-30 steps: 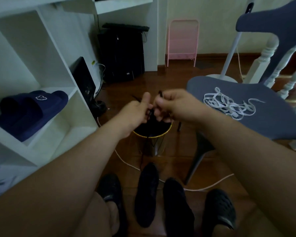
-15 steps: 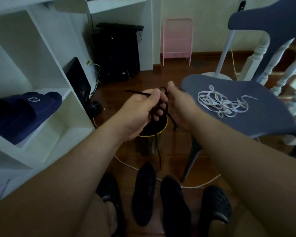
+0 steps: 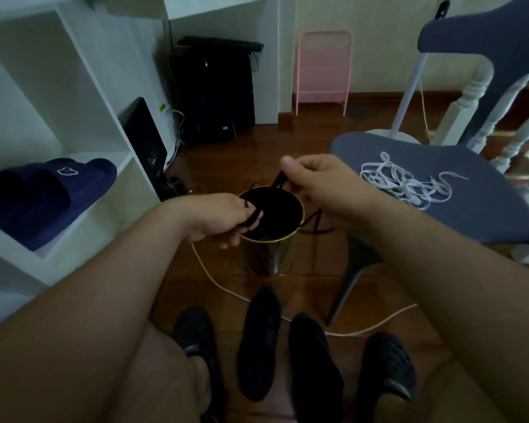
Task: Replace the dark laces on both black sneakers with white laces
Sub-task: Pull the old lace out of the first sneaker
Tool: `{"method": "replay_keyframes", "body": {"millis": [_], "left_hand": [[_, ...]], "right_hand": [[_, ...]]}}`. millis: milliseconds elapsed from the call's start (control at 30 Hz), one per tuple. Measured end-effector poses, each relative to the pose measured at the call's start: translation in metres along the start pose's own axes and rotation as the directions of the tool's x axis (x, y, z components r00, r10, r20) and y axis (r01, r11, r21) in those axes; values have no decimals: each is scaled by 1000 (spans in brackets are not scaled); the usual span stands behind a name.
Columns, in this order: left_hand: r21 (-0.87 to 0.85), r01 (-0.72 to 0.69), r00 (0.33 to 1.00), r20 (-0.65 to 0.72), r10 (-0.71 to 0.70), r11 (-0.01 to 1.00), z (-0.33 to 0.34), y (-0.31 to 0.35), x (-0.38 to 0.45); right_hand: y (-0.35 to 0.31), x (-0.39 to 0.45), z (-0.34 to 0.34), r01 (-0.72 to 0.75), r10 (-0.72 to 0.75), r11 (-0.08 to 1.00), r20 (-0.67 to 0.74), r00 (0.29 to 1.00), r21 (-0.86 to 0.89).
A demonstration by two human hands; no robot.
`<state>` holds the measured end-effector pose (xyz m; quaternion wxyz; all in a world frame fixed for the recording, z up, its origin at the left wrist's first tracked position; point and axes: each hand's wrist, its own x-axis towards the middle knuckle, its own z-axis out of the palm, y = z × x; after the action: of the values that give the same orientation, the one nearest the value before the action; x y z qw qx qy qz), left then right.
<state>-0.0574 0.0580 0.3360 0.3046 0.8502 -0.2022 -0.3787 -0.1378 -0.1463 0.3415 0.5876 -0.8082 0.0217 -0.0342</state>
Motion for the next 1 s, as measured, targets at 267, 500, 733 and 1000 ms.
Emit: {"method": "replay_keyframes", "body": {"millis": [267, 500, 733, 1000], "left_hand": [[112, -222, 944, -226, 242, 969, 46, 18, 21], [-642, -280, 959, -154, 238, 714, 83, 41, 30], [-397, -98, 995, -35, 92, 913, 70, 38, 45], [-149, -1, 959, -282, -42, 989, 17, 14, 126]], "right_hand": [[11, 11, 27, -306, 421, 667, -5, 907, 680], [7, 25, 19, -202, 554, 546, -169, 815, 813], [14, 26, 14, -154, 149, 988, -258, 954, 1], [93, 52, 15, -341, 316, 904, -137, 939, -256]]}}
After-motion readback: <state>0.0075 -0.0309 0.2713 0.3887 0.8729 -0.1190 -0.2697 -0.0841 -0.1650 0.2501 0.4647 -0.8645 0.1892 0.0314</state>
